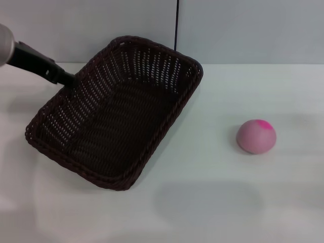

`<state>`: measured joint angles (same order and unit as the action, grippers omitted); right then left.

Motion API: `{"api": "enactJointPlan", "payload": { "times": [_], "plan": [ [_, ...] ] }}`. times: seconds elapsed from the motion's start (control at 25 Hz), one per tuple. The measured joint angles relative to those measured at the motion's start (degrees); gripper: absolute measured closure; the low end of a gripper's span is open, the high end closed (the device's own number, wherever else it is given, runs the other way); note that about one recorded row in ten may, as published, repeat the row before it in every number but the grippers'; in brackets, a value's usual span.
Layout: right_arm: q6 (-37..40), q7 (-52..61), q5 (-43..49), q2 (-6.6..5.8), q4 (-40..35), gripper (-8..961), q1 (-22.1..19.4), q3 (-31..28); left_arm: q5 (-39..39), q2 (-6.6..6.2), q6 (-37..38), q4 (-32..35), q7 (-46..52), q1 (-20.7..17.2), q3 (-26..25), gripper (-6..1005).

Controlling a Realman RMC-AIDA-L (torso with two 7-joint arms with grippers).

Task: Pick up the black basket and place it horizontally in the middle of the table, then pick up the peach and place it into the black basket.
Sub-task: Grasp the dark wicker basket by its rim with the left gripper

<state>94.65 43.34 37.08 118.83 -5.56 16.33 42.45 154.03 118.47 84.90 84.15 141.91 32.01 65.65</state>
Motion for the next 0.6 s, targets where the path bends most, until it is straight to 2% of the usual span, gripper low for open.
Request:
{"api": "enactJointPlan", "payload": {
  "times": [0.04,0.6],
  "plan": [
    [-0.2,0.0,0.0,0.01,0.0,215,0.3,0.0,0.1,0.03,0.1,-2.2,0.1,0.8,0.1,262],
    [-2.1,0.0,0.0,0.06,0.2,216,1.5,0.0,0.6,0.09,-3.9,-13.0,1.7,4.6,4.9,262]
  ]
}}
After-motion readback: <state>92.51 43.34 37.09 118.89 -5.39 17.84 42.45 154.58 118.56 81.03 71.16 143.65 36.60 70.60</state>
